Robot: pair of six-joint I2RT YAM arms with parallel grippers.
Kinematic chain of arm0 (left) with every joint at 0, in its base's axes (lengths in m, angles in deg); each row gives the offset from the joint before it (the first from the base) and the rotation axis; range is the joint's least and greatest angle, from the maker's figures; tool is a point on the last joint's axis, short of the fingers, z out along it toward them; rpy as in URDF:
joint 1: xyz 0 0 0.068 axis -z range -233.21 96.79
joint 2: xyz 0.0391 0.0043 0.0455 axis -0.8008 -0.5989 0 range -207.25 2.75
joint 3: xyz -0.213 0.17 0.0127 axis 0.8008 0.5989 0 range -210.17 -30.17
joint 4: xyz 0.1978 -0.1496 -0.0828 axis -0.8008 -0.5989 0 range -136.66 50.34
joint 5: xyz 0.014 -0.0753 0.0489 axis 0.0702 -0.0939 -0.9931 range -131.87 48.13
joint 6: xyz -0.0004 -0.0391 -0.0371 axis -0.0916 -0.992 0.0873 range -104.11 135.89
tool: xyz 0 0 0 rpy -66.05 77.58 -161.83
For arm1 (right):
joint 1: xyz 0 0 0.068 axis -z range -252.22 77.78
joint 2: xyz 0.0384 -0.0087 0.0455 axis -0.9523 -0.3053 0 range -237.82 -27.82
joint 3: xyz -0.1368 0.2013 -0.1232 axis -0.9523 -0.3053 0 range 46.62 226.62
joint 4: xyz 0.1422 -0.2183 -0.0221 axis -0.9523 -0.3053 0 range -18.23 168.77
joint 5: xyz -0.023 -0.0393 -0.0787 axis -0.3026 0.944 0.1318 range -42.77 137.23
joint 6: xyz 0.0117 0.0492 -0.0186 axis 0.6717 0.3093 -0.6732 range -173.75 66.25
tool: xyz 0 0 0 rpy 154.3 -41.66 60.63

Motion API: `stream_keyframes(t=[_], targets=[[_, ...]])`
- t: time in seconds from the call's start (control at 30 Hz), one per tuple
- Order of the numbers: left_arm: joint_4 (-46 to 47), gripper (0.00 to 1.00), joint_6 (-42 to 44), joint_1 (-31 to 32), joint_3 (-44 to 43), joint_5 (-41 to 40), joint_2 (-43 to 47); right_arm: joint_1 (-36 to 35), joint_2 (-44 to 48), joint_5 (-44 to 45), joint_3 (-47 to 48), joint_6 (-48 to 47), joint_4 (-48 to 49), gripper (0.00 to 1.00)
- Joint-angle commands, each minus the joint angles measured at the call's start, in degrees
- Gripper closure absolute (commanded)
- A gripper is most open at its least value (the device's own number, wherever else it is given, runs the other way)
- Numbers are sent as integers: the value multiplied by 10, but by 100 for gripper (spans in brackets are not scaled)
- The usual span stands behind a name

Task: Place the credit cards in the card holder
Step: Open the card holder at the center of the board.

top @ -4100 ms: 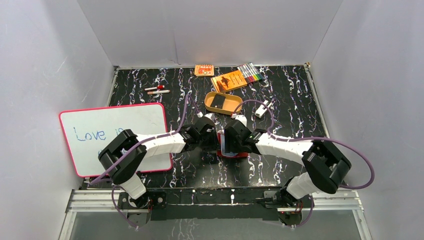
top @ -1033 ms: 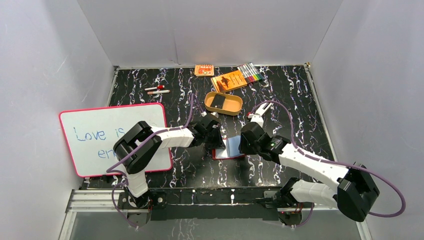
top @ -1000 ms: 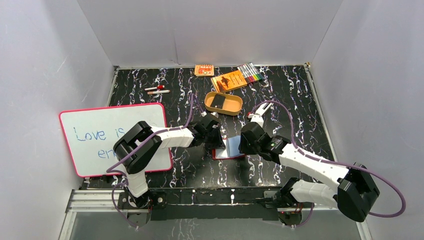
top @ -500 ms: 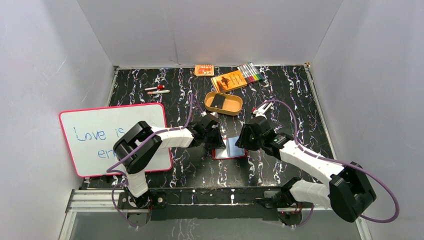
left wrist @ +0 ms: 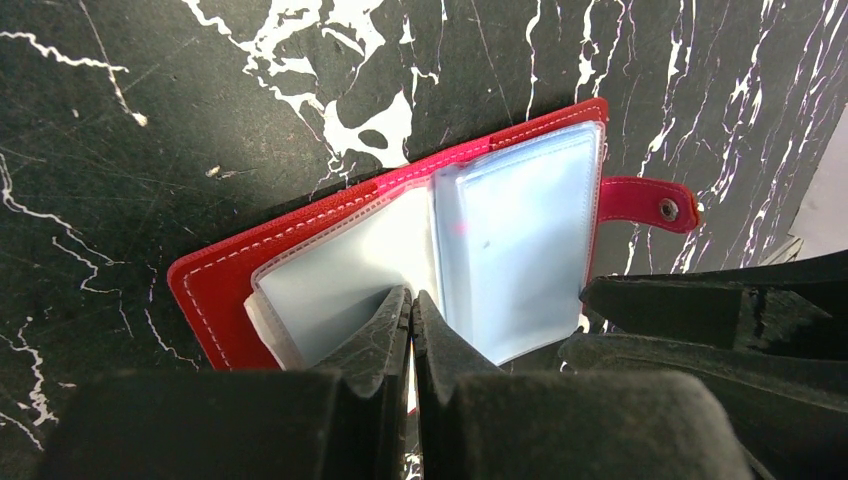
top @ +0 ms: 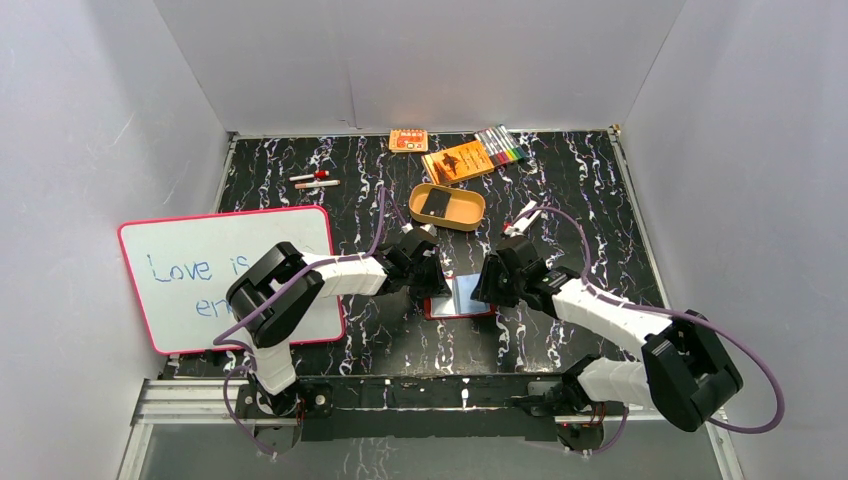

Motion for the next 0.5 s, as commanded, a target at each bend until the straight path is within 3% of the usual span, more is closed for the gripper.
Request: stream_keyframes(t=[0.0,0.47], targets=[[-45,100,8,-2,19,-22,-8,5,-9,-5,-10,0,33,53],[-40,100,5,-3,19,-18,-12,5,-50,-70,-20,6,86,53]])
